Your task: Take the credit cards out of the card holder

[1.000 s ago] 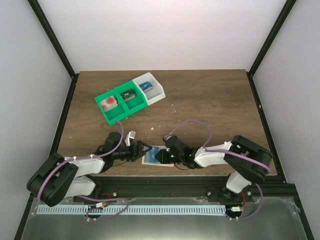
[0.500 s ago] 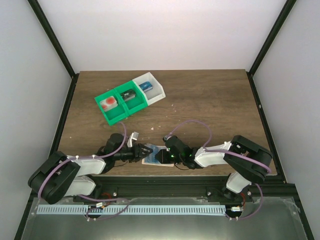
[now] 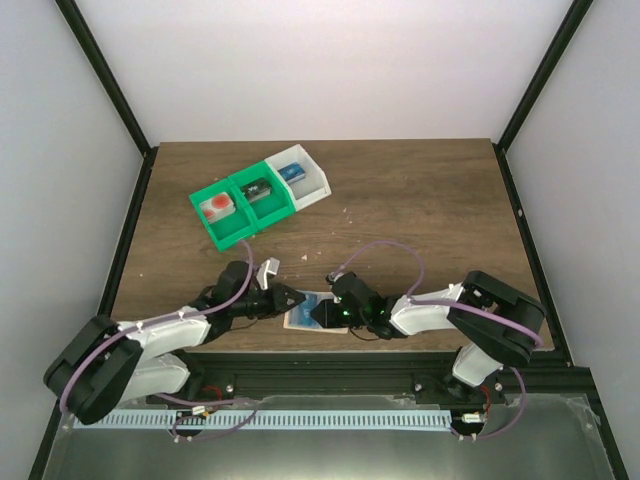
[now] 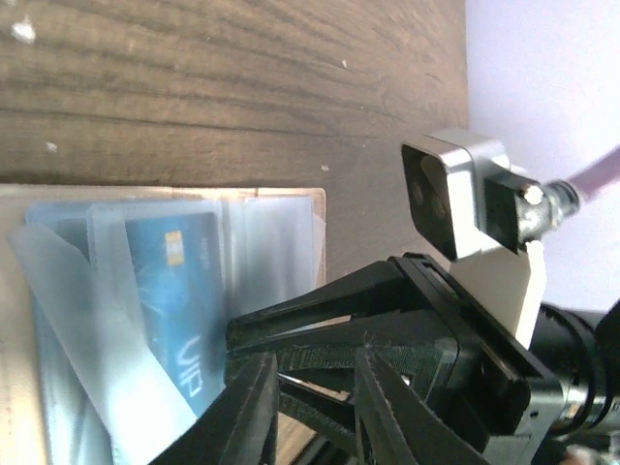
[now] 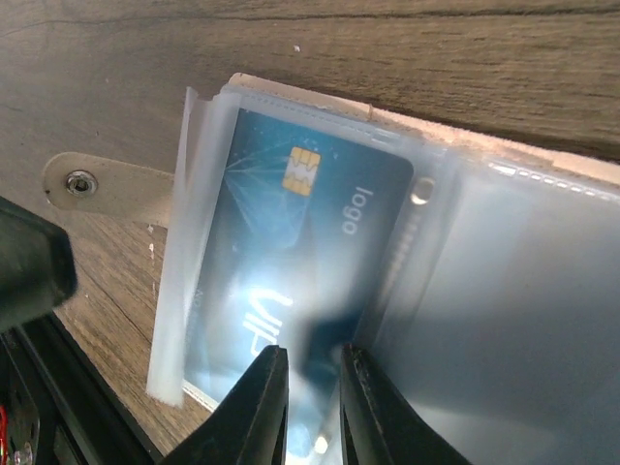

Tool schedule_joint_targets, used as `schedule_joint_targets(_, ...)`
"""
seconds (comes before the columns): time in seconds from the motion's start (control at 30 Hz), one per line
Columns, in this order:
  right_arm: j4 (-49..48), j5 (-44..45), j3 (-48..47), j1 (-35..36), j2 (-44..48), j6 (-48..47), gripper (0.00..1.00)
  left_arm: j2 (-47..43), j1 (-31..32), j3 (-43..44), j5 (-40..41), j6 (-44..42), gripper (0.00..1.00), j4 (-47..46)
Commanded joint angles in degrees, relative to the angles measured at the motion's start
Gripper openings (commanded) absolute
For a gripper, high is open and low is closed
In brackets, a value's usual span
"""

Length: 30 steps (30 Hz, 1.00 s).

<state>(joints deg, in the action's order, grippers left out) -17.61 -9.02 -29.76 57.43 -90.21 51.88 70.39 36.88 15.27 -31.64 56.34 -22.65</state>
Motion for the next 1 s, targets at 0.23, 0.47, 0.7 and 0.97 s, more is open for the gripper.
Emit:
schedule_joint_targets(0.23, 0.04, -0.23, 1.46, -0.3, 0.33, -0.17, 0.17, -9.11, 0.12, 1.78, 11.82, -6.9, 0.57, 15.93)
schedule_joint_targets(0.47, -0.92, -0.37, 2.31, -0.31, -0.44, 0.89, 0.17, -4.85, 0.21, -0.08, 7.99, -5.86, 0.61, 10.07)
schedule_joint_targets(0.7, -1.74, -0.53, 3.08, -0.3, -0.51, 1.33, 0.17, -1.03, 0.23, -0.66, 5.89, -4.64, 0.54, 5.67)
schedule_joint_targets(0.97, -2.19, -0.78, 3.13, -0.3, -0.64, 1.24, 0.17, 2.38, 0.21, -2.73, 4.23, -2.37, 0.51, -0.45)
